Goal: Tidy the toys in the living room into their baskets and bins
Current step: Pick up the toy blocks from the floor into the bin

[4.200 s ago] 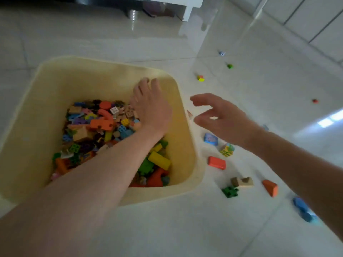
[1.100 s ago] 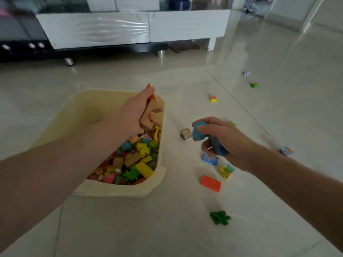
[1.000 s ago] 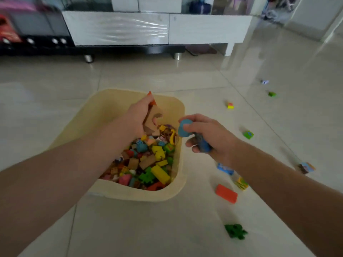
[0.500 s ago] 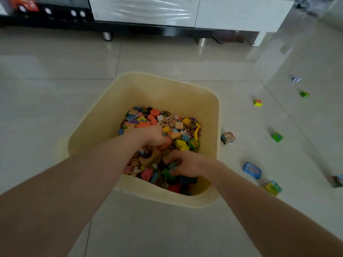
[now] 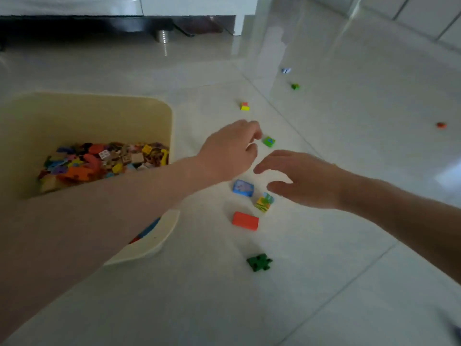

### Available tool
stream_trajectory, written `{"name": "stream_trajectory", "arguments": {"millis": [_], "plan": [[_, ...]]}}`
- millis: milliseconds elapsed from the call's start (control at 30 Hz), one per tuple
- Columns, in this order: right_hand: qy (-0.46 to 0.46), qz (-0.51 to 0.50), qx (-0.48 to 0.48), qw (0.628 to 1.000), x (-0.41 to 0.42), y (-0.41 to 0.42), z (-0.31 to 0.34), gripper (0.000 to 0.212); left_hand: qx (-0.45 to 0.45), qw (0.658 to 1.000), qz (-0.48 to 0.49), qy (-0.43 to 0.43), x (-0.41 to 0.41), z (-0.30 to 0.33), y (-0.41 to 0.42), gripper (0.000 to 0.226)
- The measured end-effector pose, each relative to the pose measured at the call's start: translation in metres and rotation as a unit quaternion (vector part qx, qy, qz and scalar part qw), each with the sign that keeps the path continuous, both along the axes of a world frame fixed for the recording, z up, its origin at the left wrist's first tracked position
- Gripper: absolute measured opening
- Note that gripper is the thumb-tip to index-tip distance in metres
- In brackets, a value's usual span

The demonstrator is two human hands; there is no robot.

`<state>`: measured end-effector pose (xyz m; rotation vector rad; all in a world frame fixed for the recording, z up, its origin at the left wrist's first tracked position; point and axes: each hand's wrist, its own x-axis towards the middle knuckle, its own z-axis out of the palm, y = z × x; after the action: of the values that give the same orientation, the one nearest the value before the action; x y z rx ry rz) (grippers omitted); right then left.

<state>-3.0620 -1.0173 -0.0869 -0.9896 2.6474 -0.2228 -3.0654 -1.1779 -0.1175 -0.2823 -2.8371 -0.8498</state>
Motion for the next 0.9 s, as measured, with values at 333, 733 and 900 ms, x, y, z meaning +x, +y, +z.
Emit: {"name": "stream_trajectory", "arguments": {"millis": [333,733,900], "plan": [[-0.084,-0.194,-0.030,0.977,0.073,0.207,-0.072,0.034,-0.336,0.897,-0.140,-0.250,0.063,-0.111,0.140,0.065],[-0.089,-0.524,-0.191,0.825,0.152,0.346,-0.143,0.020,-0.049,0.942,-0.099,-0.316,0.050,-0.129,0.252,0.008],[-0.035,-0.681,-0.250,0.687,0.186,0.402,-0.146,0.026,0.047,0.928,-0.203,-0.310,0.061,-0.114,0.364,0.014]]}}
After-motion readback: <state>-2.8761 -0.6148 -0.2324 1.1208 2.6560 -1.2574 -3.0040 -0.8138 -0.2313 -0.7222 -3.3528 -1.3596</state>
